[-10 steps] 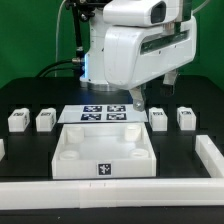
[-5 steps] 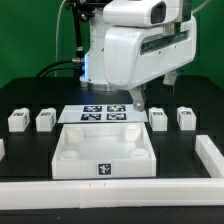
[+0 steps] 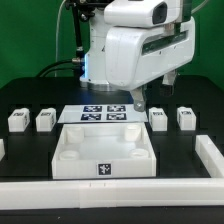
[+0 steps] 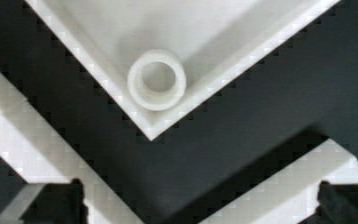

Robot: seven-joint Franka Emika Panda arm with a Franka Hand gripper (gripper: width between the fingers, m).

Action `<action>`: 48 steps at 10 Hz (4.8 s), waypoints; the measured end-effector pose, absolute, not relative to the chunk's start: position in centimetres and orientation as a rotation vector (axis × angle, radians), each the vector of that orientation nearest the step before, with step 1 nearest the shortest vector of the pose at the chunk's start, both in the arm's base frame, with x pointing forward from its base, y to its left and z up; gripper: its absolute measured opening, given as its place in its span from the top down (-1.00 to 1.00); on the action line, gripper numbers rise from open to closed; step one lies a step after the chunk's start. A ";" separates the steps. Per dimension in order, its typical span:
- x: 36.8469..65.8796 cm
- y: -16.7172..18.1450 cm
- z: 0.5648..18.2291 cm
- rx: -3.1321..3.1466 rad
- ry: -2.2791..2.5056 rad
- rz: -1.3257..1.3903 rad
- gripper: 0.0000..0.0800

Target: Assemble one leg

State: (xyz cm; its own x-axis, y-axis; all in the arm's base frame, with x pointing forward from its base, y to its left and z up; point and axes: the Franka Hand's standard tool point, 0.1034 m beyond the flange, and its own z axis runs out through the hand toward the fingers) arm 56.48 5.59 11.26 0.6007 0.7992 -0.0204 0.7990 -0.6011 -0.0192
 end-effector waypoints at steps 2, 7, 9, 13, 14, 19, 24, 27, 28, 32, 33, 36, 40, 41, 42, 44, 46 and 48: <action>53.5 4.3 10.6 -2.629 -1.709 0.029 -0.63; 45.4 -0.6 5.5 -2.093 -2.296 0.029 -0.63; 44.9 -1.2 2.9 -2.098 -2.281 0.011 -0.63; 43.9 -1.7 0.6 -2.124 -2.249 -0.006 -0.63; 43.8 -1.8 0.6 -2.125 -2.247 -0.005 -0.55; 43.8 -1.8 0.6 -2.126 -2.246 -0.005 0.78; 43.9 -1.8 0.6 -2.128 -2.245 -0.006 0.86; 44.1 -1.4 0.6 -2.137 -2.236 -0.011 0.86; 44.7 -0.3 0.6 -2.131 -2.241 -0.025 0.86; 46.8 4.6 0.6 -2.124 -2.233 -0.089 0.86; 47.1 5.3 0.6 -2.123 -2.231 -0.098 0.86; 48.4 6.7 0.8 -2.119 -2.241 -0.124 0.86; 49.0 6.9 0.6 -2.168 -2.171 -0.091 0.86; 49.0 6.9 0.6 -2.174 -2.155 -0.077 0.86; 49.0 6.9 0.6 -2.181 -2.148 -0.075 0.86; 49.0 6.9 0.5 -2.182 -2.145 -0.073 0.73; 48.9 6.8 0.5 -2.183 -2.143 -0.073 0.39; 49.0 6.8 0.5 -2.185 -2.143 -0.075 -0.46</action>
Offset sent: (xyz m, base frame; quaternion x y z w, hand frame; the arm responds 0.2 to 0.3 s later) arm -0.0802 -0.0281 -0.0223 0.0020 0.0379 -0.2166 0.9755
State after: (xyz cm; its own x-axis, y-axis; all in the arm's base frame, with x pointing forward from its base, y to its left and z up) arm 48.98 6.76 0.48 0.0201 0.9956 0.0912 0.9996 -0.0181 -0.0231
